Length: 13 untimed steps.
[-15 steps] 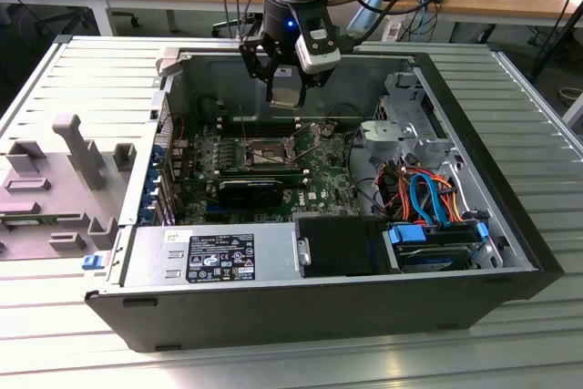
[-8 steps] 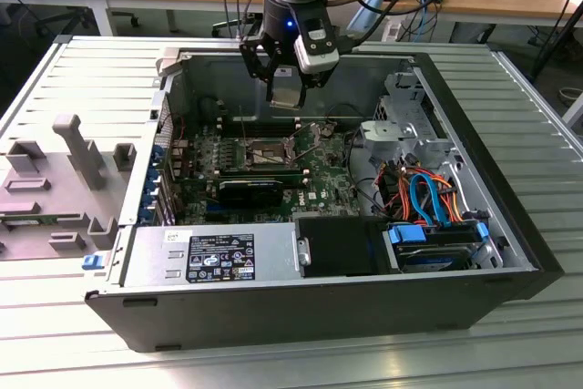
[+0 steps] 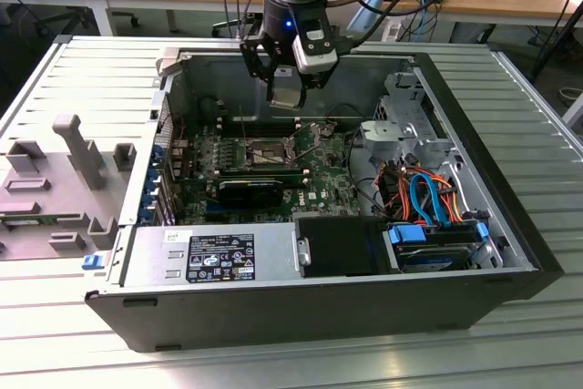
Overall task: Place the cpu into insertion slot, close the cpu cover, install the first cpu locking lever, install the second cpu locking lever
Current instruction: 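Place the cpu into insertion slot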
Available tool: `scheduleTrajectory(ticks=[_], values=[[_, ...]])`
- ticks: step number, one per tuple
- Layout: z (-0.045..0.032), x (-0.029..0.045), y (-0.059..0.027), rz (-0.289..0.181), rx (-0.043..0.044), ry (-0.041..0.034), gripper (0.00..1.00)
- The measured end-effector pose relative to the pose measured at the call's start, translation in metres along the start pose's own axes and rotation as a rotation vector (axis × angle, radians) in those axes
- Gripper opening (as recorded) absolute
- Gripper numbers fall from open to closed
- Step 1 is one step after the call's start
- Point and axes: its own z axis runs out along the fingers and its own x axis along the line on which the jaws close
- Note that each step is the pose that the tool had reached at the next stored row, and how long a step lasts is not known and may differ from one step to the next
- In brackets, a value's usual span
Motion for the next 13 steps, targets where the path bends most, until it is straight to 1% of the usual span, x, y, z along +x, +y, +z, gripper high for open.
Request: scheduleTrajectory(ticks=[7, 13], values=[[0.0000, 0.0000, 0.0000, 0.025, 0.0008, -0.0021, 0.54], [0.0000, 0.0000, 0.0000, 0.060, 0.0002, -0.0049, 0.54]])
